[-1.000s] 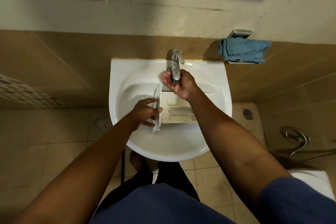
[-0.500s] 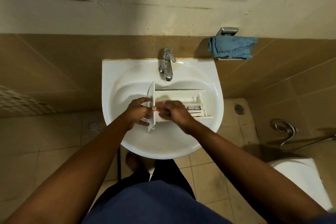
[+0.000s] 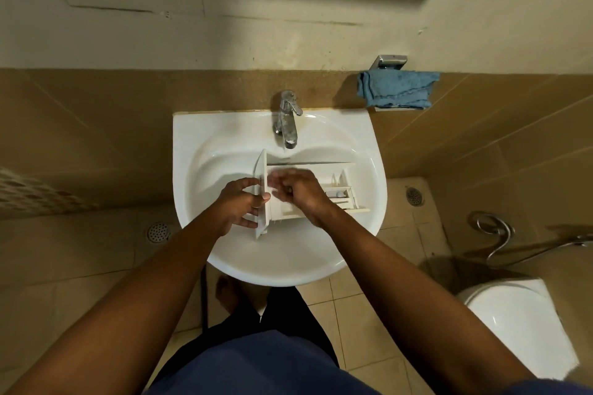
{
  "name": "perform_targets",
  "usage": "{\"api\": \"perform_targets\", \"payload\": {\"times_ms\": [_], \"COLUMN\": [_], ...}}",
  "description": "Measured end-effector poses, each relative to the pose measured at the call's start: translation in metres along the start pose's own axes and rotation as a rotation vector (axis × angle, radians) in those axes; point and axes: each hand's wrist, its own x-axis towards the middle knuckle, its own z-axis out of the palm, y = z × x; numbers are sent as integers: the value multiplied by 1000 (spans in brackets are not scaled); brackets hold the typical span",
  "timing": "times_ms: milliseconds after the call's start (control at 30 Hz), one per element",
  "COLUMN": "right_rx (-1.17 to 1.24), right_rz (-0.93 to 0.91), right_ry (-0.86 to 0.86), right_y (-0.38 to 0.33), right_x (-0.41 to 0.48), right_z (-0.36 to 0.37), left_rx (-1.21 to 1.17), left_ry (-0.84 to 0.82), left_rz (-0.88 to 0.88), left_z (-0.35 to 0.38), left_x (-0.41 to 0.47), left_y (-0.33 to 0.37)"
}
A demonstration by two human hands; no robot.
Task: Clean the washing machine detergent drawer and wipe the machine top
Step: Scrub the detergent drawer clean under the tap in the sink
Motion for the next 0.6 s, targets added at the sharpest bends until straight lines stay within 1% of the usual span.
{"api": "perform_targets", "payload": {"times_ms": [67,133,267,433,500,600], "right_rx": [-23,-48,-30,3,-45,-196], "right_rz": [53,68,36,49,63,135], "right_ry": [-75,-117,-29,-31,-51,-166], "right_y": [8,5,-19,-24,-17,-12], "right_x": [-11,-12,14,23,10,-11], "right_z": [-12,-15,0,-3,-6,-18], "left_rx": [-3,-5,-1,5,0,1], "left_ry": [1,1,-1,8,10,11], "left_rz": [-4,-8,-6,-6,-2,-1], "left_z": [-1,-1,-1,0,0,-1], "left_x": [0,1,3,2,2,2], "left_y": [0,-1,-2,-1,-1,-2]}}
